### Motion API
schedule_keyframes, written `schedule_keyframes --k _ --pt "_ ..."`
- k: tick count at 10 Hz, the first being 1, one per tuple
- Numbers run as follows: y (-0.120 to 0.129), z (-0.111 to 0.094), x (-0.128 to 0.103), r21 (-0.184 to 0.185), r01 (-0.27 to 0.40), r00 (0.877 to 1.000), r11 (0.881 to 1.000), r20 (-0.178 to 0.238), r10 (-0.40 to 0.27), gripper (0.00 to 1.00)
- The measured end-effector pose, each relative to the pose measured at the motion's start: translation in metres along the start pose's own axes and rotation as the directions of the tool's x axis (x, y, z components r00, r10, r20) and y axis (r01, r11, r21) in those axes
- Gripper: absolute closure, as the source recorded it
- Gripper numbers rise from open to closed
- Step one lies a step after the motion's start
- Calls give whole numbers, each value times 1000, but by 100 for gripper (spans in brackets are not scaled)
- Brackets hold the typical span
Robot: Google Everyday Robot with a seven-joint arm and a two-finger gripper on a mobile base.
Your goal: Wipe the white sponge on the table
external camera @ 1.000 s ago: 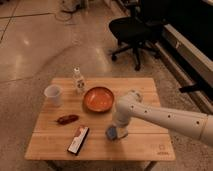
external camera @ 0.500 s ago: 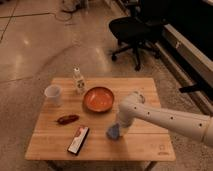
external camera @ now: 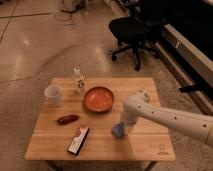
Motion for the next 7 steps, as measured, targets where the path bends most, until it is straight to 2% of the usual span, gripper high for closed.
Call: schedule_keyframes --k 2,5,7 --pt "-5 -7 33 11 7 998 1000 -65 -7 100" --pt "3 -8 68 -7 27 989 1000 -143 -27 100" --pt "13 -8 83 -20 26 985 999 -170 -29 100"
